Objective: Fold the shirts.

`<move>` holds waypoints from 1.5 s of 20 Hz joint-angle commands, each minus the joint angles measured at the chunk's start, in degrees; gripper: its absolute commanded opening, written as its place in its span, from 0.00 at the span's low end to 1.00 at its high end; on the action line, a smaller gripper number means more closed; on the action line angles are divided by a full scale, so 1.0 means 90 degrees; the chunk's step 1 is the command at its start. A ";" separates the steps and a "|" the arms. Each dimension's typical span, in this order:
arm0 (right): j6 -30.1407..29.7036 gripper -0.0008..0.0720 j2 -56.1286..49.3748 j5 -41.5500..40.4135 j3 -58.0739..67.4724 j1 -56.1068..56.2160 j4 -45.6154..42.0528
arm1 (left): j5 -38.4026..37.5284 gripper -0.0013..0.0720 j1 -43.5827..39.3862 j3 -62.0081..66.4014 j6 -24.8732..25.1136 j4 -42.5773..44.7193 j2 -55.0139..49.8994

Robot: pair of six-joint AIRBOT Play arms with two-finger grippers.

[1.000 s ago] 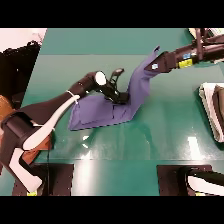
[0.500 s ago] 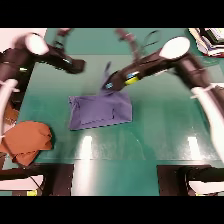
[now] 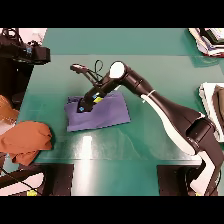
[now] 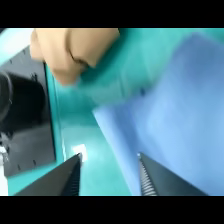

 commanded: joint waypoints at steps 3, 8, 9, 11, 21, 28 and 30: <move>0.0202 0.42 0.0716 0.0712 -0.1319 -0.1139 -0.0583 | -0.0253 0.05 0.0044 0.0000 0.0005 0.0015 0.0034; 0.0226 0.43 0.1960 0.0078 -0.3640 -0.2688 -0.0678 | -0.0233 0.05 0.0044 0.0000 0.0002 -0.0182 0.0034; 0.0226 0.43 0.2142 -0.0117 -0.4046 -0.2951 -0.0661 | -0.0211 0.05 0.0039 0.0000 0.0002 -0.0255 0.0034; 0.0219 0.73 0.2322 -0.0493 -0.4641 -0.3313 -0.0520 | -0.0170 0.05 0.0039 0.0000 0.0002 -0.0318 0.0034; -0.0330 0.89 0.0831 -0.1120 -0.4325 -0.2254 0.1124 | -0.0095 0.05 0.0039 0.0000 0.0000 -0.0325 0.0034; -0.0364 0.03 0.0284 -0.1134 -0.3143 -0.1630 0.1161 | -0.0070 0.05 0.0039 0.0000 0.0002 -0.0942 0.0034; -0.0357 0.03 0.0311 -0.0979 -0.2892 -0.1787 0.1154 | -0.0010 0.05 -0.0049 0.0000 0.0000 -0.1069 0.0034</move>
